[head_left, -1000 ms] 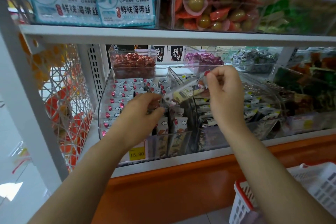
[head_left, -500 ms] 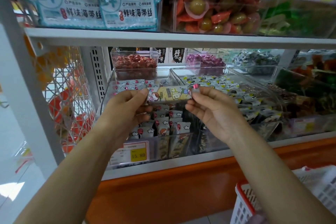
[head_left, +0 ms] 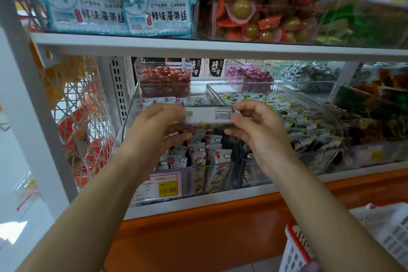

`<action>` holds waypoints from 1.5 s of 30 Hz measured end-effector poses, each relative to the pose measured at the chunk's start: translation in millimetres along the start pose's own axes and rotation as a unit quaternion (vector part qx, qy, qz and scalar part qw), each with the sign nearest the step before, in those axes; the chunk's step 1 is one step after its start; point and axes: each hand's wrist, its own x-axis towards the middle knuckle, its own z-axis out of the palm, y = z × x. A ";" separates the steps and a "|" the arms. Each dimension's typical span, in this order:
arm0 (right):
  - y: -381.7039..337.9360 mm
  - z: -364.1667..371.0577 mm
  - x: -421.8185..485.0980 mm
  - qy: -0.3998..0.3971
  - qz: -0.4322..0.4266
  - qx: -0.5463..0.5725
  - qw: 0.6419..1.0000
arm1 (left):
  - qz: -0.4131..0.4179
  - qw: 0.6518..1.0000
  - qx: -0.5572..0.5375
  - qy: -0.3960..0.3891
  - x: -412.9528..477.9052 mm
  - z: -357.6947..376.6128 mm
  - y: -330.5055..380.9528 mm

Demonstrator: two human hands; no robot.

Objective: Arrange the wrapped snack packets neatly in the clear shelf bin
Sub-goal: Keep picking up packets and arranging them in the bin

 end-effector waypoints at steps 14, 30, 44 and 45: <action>-2.2 4.4 -2.8 0.031 -0.075 -0.155 0.985 | 0.033 0.988 0.146 -0.024 -9.1 7.5 -1.2; 0.6 2.6 -3.1 0.020 -0.058 -0.076 0.995 | 0.062 0.972 0.220 -0.046 -11.9 4.7 -2.5; -6.3 -26.0 7.7 0.080 -0.064 -0.049 0.994 | 0.196 0.855 0.480 0.015 2.7 16.8 -28.3; -6.8 -26.6 7.2 0.078 -0.064 -0.050 0.994 | 0.200 0.830 0.520 -0.009 4.1 17.4 -33.0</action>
